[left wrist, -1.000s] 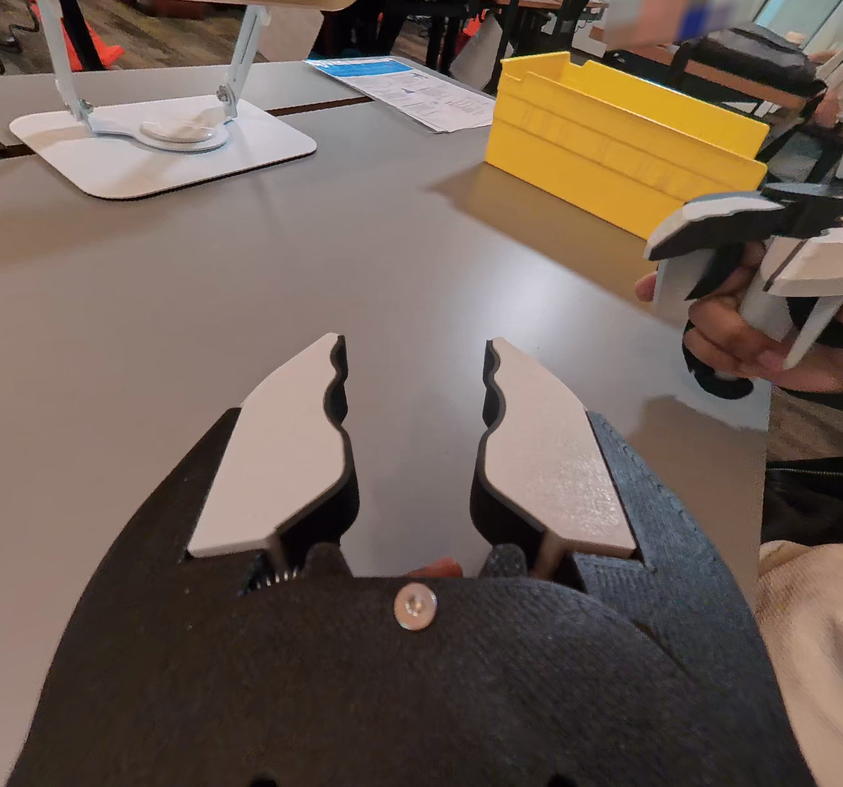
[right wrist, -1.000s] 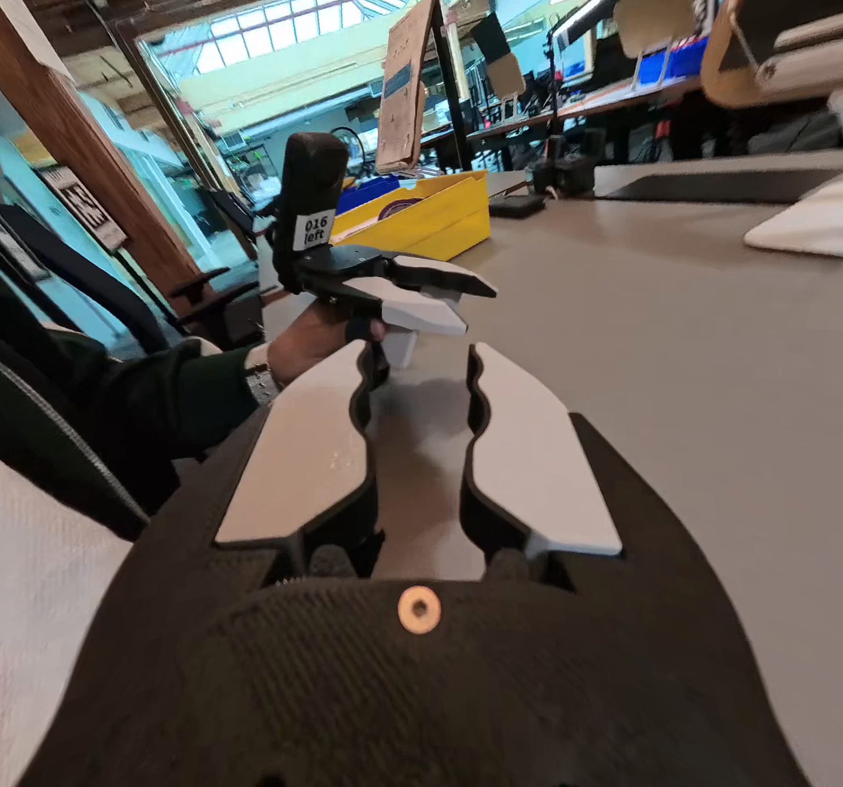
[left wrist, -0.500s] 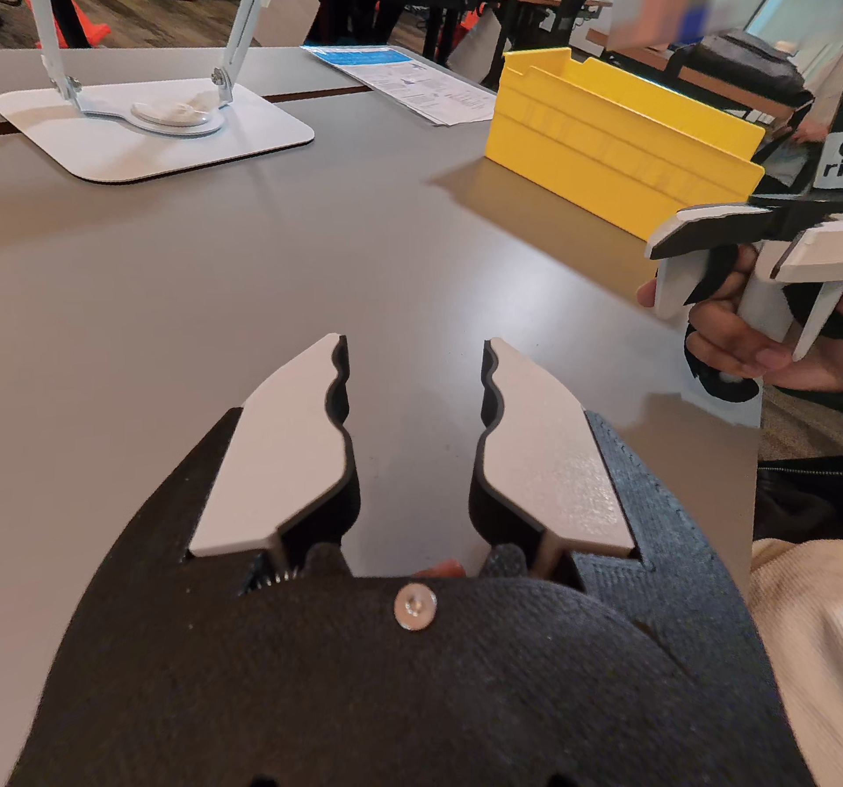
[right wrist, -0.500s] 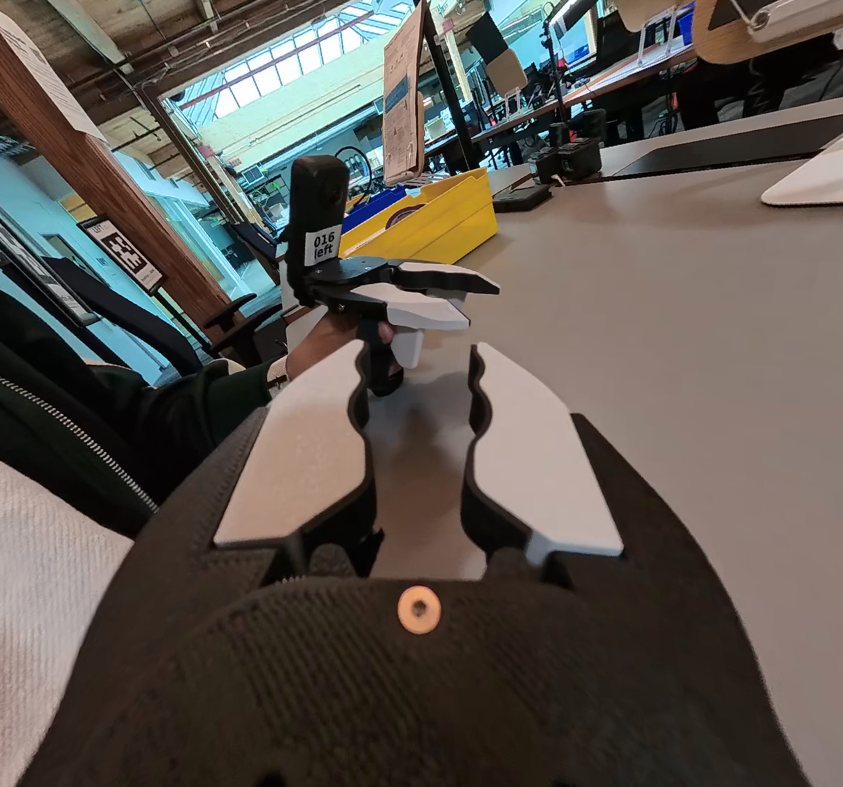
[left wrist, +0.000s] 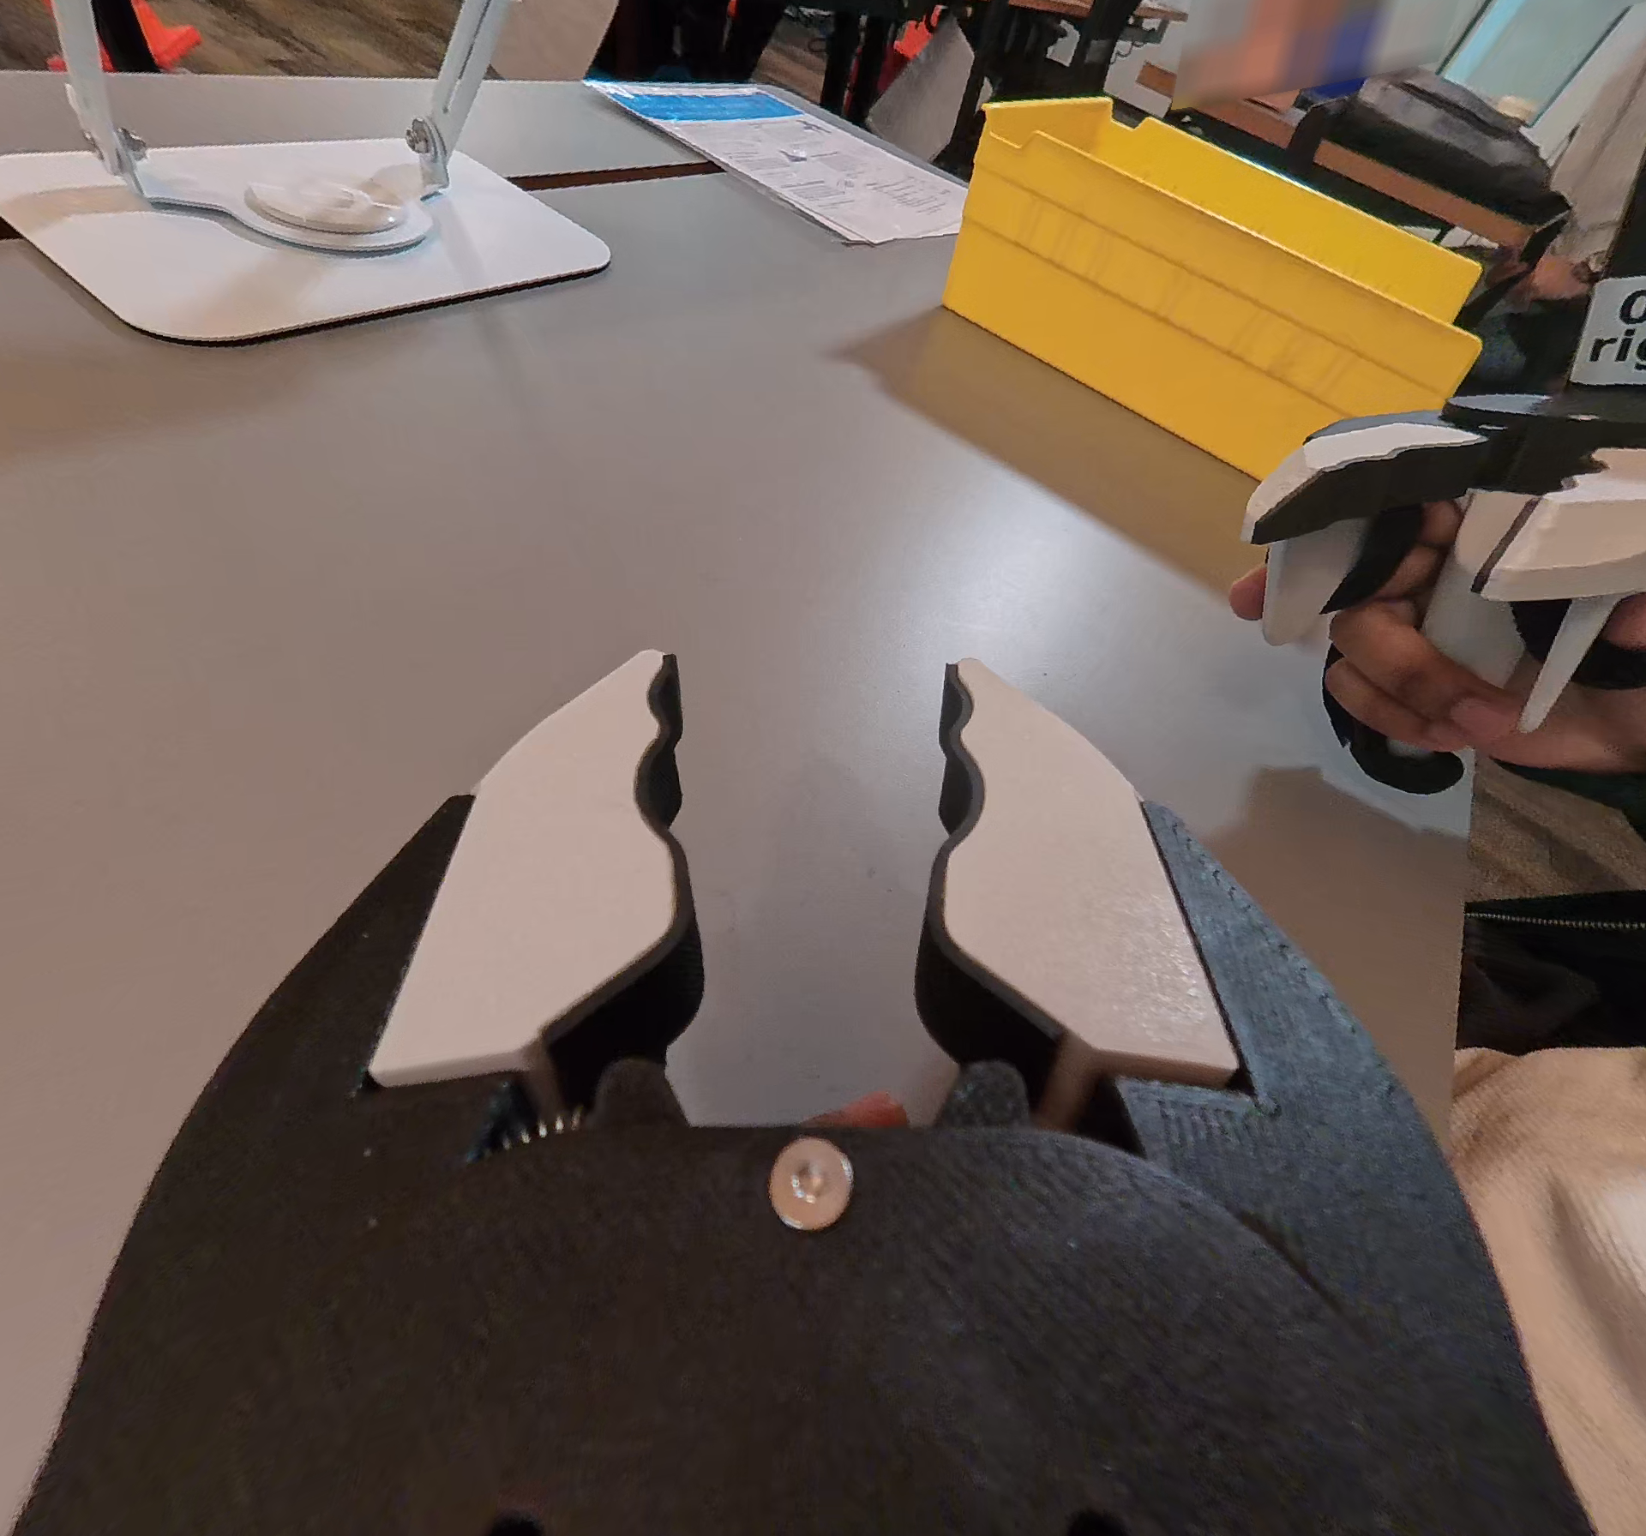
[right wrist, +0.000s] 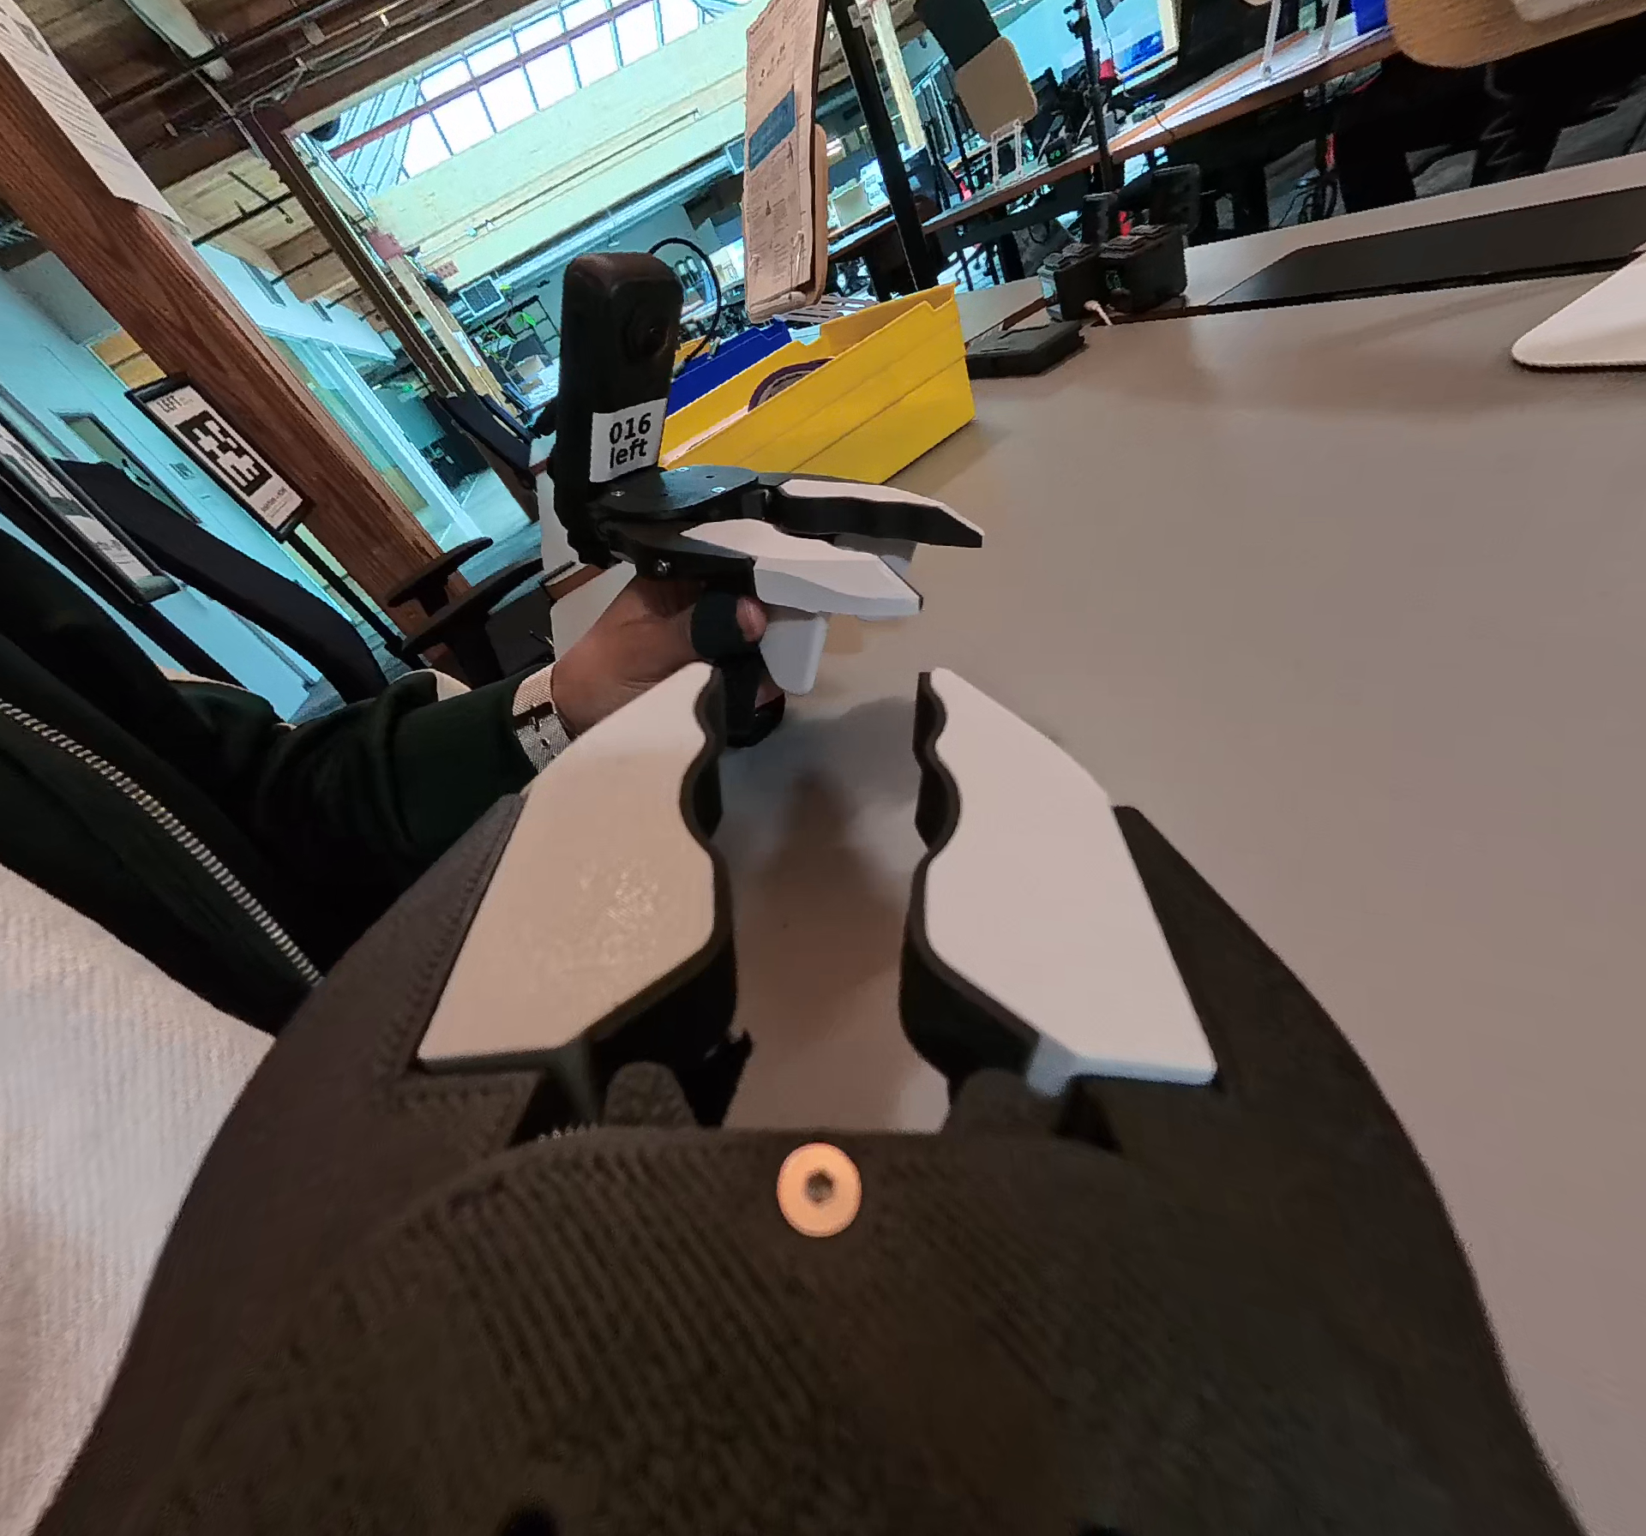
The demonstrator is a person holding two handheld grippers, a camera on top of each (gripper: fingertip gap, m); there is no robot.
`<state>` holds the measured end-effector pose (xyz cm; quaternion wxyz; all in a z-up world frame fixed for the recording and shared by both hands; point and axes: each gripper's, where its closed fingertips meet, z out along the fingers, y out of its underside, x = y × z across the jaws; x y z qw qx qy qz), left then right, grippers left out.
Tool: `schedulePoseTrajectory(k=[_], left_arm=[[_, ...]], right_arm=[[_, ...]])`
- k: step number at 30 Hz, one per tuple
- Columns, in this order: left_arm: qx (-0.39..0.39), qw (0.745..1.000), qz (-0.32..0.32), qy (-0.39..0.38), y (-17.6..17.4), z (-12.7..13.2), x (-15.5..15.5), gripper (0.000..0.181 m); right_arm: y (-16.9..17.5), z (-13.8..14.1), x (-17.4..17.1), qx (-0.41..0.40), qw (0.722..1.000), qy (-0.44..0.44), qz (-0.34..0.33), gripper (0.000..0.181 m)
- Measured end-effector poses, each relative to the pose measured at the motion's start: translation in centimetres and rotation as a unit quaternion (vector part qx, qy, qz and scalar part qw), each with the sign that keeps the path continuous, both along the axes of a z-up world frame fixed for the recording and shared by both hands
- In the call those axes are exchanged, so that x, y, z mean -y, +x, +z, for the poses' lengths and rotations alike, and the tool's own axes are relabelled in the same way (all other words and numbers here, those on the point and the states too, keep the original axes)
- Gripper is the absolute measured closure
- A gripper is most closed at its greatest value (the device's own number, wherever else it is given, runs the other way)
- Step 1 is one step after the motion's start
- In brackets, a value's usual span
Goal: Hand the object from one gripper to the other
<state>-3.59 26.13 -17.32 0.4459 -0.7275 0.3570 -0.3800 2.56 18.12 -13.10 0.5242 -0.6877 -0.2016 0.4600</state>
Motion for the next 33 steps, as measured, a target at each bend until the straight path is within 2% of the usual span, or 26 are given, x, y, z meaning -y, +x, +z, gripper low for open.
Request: schedulePoseTrajectory(k=[28,31,33], left_arm=[[0.022,1.0,0.007,-0.018,-0.3,0.2,-0.6,0.125],[0.034,0.999,0.02,-0.011,-1.1,1.1,-1.0,0.127],[0.05,0.998,0.047,0.001,-2.7,2.6,-1.9,0.128]], right_arm=[[0.5,-0.1,-0.2,-0.03,0.999,-0.029,0.003,0.14],[0.5,-0.1,-0.2,-0.03,0.999,-0.029,0.001,0.141],[0.6,-0.1,-0.3,-0.031,0.999,-0.03,-0.002,0.141]])
